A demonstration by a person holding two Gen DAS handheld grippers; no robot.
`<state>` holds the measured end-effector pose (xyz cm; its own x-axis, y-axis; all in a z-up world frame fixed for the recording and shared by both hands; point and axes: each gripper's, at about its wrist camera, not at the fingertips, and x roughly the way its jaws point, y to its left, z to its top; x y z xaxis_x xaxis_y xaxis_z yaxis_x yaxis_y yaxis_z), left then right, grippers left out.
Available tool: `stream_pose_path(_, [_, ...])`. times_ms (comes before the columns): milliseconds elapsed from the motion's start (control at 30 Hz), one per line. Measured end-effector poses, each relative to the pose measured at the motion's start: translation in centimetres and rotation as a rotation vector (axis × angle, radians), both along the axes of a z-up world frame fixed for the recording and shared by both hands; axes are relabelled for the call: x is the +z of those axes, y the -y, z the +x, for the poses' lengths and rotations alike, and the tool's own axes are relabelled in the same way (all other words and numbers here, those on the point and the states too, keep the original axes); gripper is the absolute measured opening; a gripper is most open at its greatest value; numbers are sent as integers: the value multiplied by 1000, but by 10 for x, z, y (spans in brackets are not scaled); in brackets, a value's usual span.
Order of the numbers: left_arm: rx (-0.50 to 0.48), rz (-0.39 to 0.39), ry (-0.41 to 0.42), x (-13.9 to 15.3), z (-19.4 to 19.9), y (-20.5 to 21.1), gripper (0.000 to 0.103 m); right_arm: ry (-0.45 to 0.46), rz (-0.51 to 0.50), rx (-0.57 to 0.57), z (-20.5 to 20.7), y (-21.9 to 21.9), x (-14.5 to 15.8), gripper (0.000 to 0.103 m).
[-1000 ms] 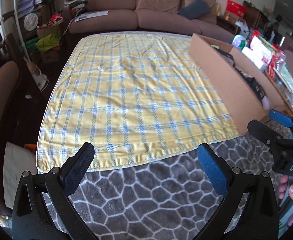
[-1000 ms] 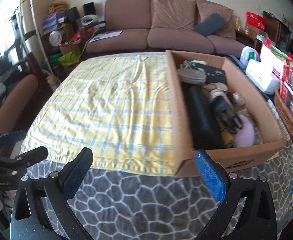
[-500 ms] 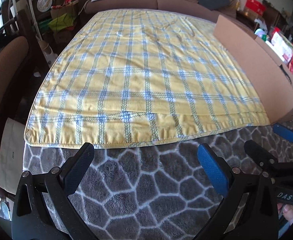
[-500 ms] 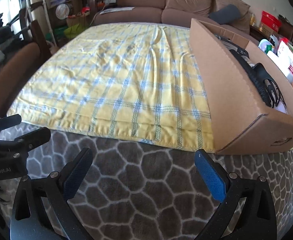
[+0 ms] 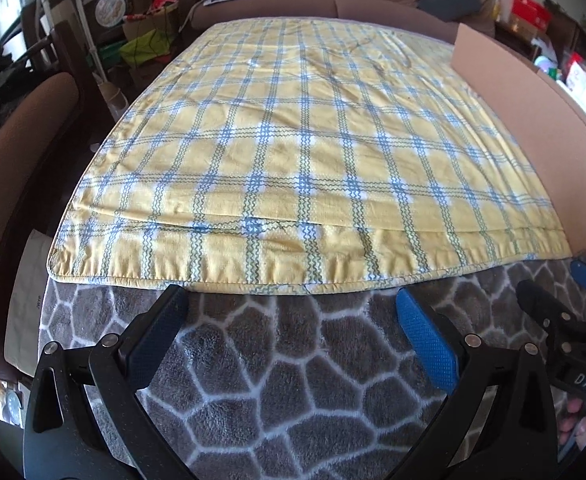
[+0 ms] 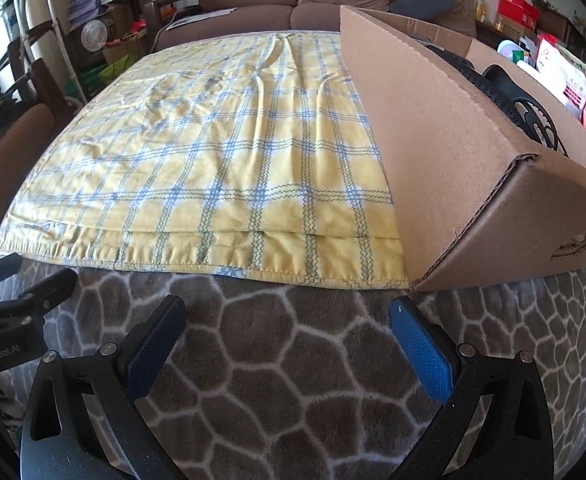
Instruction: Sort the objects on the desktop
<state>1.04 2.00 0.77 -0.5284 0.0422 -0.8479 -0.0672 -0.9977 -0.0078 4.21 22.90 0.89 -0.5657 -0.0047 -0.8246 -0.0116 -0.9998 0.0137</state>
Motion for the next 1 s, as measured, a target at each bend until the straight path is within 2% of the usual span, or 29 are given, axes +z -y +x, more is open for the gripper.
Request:
stream_pose_path(233, [14, 0, -40, -1, 3, 1, 103, -19, 15, 7, -3, 1, -2, 103])
stream_pose_path(1000, [13, -1, -38, -1, 3, 0, 103, -31, 21, -4, -2, 2, -3, 103])
